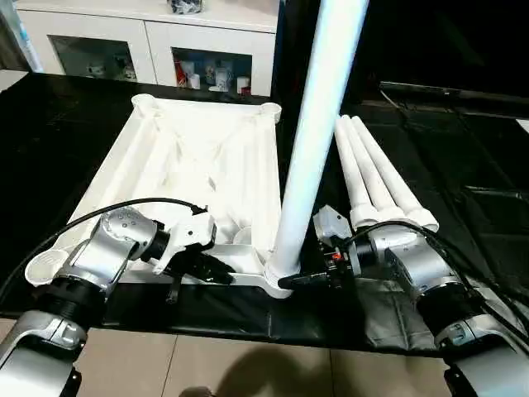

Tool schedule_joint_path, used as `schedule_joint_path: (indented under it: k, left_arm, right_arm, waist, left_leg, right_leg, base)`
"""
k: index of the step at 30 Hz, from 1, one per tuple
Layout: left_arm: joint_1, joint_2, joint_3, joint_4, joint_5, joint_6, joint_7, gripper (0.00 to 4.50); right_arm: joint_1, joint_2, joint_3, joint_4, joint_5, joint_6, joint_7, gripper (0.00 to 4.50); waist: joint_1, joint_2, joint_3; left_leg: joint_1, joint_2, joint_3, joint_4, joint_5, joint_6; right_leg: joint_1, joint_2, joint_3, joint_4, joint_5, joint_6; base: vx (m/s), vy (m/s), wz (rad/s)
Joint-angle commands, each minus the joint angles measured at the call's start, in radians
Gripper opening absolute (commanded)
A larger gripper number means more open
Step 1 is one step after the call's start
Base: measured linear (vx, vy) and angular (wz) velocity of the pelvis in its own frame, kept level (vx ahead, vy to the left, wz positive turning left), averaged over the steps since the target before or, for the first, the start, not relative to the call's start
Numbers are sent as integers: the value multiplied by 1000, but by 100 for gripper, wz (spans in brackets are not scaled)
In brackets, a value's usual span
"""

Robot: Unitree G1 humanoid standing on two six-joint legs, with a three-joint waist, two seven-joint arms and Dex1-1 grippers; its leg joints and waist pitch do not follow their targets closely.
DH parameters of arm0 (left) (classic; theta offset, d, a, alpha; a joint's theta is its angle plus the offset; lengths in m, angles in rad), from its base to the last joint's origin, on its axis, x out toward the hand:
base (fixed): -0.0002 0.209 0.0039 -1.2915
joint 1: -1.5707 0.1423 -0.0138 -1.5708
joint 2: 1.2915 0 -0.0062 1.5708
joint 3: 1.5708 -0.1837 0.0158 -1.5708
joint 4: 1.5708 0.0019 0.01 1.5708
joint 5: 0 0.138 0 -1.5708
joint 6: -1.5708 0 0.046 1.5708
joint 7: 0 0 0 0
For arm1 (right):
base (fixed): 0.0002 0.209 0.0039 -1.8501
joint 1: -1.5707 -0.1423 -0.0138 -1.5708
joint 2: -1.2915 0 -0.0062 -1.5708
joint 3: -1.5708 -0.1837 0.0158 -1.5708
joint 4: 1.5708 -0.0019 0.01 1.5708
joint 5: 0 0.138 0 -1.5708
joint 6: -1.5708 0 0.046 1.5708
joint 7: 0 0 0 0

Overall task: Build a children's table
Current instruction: Rotate leg to tighten

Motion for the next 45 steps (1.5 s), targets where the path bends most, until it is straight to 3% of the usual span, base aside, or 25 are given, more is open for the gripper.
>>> schedule_joint_path:
  k: [1,6,7,8,9,10,12,14,16,18,19,21,24,25,28,36,39,43,45]
  left_arm:
    - [-9,-10,-36,5,20,-10,-29,0]
    - [-3,-37,-7,2,11,54,50,0]
    - [2,-48,4,-8,7,76,81,0]
    - [13,-70,26,-36,0,128,145,0]
    - [23,-101,55,-74,-19,201,212,0]
    - [23,-101,55,-74,-19,201,212,0]
    - [41,-150,88,-145,-43,304,301,0]
    - [63,-203,107,-226,-39,398,395,0]
    - [71,-231,116,-257,-34,442,442,0]
    - [72,-261,127,-276,-25,485,492,0]
    - [73,-286,134,-297,-18,523,532,0]
    - [73,-309,138,-314,-7,553,570,0]
    - [76,-347,137,-361,17,632,667,0]
    - [75,-342,134,-362,23,634,675,0]
    - [83,-323,130,-365,27,627,664,0]
    - [104,-260,120,-351,36,555,606,0]
    - [104,-204,105,-331,22,483,524,0]
    - [105,-138,67,-308,26,380,416,0]
    - [103,-98,41,-298,27,321,340,0]
  right_arm:
    - [-14,-1,-2,2,9,-3,24,273]
    - [37,14,-24,-50,40,45,-10,269]
    - [53,25,-36,-66,49,59,-40,269]
    - [77,50,-54,-90,61,109,-108,269]
    - [93,79,-69,-95,55,152,-198,268]
    - [93,79,-69,-95,55,152,-198,268]
    - [106,133,-81,-85,29,183,-336,268]
    - [108,203,-97,-73,17,223,-464,268]
    - [99,243,-111,-66,20,251,-527,267]
    - [79,279,-130,-48,19,274,-599,267]
    - [63,306,-143,-36,21,301,-649,267]
    - [47,329,-147,-23,16,314,-689,267]
    - [26,364,-143,-9,-15,313,-760,267]
    - [35,350,-130,-15,-40,295,-762,337]
    - [56,331,-135,-29,-47,284,-759,344]
    - [115,225,-140,-96,-47,216,-675,419]
    - [136,140,-162,-147,-17,190,-539,430]
    - [144,59,-166,-180,10,156,-415,445]
    - [142,2,-155,-192,21,139,-331,445]
  waist:
    - [-5,17,-68]
    - [-4,18,-67]
    - [-1,18,-65]
    - [-2,17,-66]
    - [-6,17,-63]
    - [-8,17,-62]
    - [-16,17,-59]
    - [-40,15,-57]
    - [-52,15,-59]
    - [-57,15,-58]
    - [-57,22,-58]
    - [-65,21,-59]
    - [-72,20,-61]
    - [-72,20,-62]
    - [-71,19,-62]
    - [-62,26,-61]
    - [-55,22,-62]
    - [-53,23,-61]
    - [-50,22,-62]
  left_leg:
    - [7,44,-8,-63,-191,23]
    - [8,46,-9,-64,-201,21]
    - [14,49,-7,-64,-203,20]
    - [12,50,-8,-65,-205,16]
    - [8,50,-11,-69,-214,7]
    - [9,49,-12,-70,-226,2]
    - [9,43,-15,-71,-257,-9]
    - [1,42,-22,-76,-270,-32]
    - [4,36,-21,-71,-265,-23]
    - [4,32,-18,-67,-243,-5]
    - [4,32,-18,-67,-237,2]
    - [0,35,-20,-70,-233,-4]
    - [5,36,-19,-68,-235,-5]
    - [4,35,-17,-67,-227,3]
    - [-1,33,-15,-67,-202,21]
    - [6,36,-14,-69,-223,20]
    - [2,34,-14,-67,-211,33]
    - [1,34,-15,-67,-220,50]
    - [6,37,-13,-65,-215,49]
  right_leg:
    - [55,-86,54,-66,-191,-200]
    - [54,-87,54,-68,-205,-198]
    - [50,-87,55,-69,-200,-200]
    - [54,-88,56,-66,-196,-206]
    - [55,-89,55,-67,-218,-199]
    - [53,-89,54,-69,-236,-197]
    - [53,-93,53,-80,-328,-174]
    - [58,-96,50,-86,-411,-139]
    - [54,-95,50,-96,-448,-122]
    - [50,-90,52,-101,-443,-116]
    - [50,-89,52,-101,-432,-117]
    - [52,-85,51,-94,-395,-129]
    - [49,-83,51,-90,-334,-154]
    - [50,-83,53,-89,-304,-161]
    - [55,-82,53,-87,-256,-166]
    - [52,-82,54,-91,-268,-153]
    - [58,-80,54,-88,-234,-157]
    - [58,-82,53,-91,-261,-156]
    - [55,-81,55,-88,-250,-162]
  base:
    - [0,0,0]
    - [0,0,0]
    - [0,0,0]
    - [0,0,0]
    - [0,0,0]
    - [0,0,0]
    - [0,0,0]
    - [0,0,0]
    - [0,0,0]
    - [0,0,0]
    - [0,0,0]
    - [0,0,0]
    - [0,0,0]
    - [0,0,0]
    - [0,0,0]
    - [0,0,0]
    - [0,0,0]
    - [0,0,0]
    - [0,0,0]
